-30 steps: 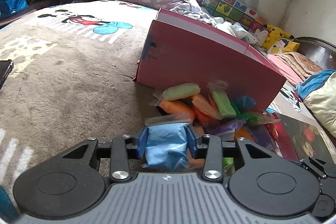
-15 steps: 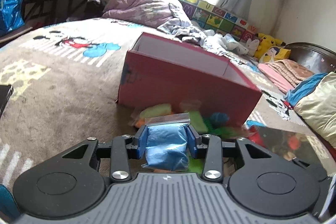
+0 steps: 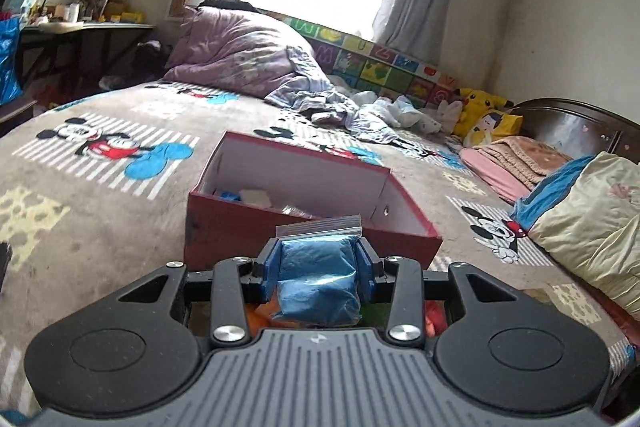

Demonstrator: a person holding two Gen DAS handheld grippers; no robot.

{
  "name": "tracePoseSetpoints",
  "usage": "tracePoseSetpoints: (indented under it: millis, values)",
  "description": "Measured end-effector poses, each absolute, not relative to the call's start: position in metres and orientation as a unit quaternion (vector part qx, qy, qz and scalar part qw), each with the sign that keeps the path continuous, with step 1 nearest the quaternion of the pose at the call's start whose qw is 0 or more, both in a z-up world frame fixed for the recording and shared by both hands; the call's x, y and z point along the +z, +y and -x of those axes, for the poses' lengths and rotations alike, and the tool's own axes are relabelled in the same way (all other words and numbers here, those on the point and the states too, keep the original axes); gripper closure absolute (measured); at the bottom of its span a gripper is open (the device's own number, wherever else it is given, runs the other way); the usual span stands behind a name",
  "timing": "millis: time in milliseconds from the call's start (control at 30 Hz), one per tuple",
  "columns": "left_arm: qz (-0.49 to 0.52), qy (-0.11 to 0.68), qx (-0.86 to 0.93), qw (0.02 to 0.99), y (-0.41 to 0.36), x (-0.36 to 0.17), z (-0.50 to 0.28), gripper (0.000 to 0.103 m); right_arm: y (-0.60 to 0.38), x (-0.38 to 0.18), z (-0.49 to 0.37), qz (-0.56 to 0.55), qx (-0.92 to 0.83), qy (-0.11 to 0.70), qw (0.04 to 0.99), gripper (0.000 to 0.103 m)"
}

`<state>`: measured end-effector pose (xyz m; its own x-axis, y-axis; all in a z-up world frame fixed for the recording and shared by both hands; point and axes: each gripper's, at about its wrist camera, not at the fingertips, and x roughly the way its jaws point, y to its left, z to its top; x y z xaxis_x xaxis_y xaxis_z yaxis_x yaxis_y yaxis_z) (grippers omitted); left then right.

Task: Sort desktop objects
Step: 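Carry the light blue packet into the pink box and open the left gripper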

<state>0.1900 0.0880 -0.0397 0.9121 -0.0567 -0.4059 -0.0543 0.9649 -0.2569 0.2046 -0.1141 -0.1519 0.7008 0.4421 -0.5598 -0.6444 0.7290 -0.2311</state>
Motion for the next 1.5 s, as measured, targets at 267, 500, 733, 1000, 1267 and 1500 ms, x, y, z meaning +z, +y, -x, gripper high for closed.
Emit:
tracePoseSetpoints:
  millis: [267, 500, 733, 1000, 1267, 1500]
  values:
    - [0.092, 0.218, -0.003, 0.972, 0.089, -0.018, -0.234, 0.065, -0.115, -0.153, -0.206, 0.19, 0.314, 0.263, 0.892, 0.062]
    - [0.062, 0.229, 0.01, 0.971, 0.092, -0.007, -0.276, 0.065, -0.121, -0.154, -0.21, 0.156, 0.319, 0.274, 0.894, 0.062]
    - [0.043, 0.248, 0.016, 0.968, 0.089, -0.006, -0.315, 0.065, -0.124, -0.156, -0.213, 0.139, 0.321, 0.282, 0.894, 0.062]
    - [0.041, 0.289, 0.025, 0.956, 0.086, -0.024, -0.353, 0.065, -0.122, -0.155, -0.214, 0.139, 0.317, 0.288, 0.893, 0.062]
    - [0.052, 0.338, 0.039, 0.939, 0.092, -0.049, -0.386, 0.065, -0.118, -0.155, -0.214, 0.149, 0.31, 0.291, 0.893, 0.062]
    - [0.046, 0.368, 0.051, 0.927, 0.088, -0.066, -0.409, 0.065, -0.12, -0.155, -0.216, 0.147, 0.314, 0.293, 0.891, 0.061]
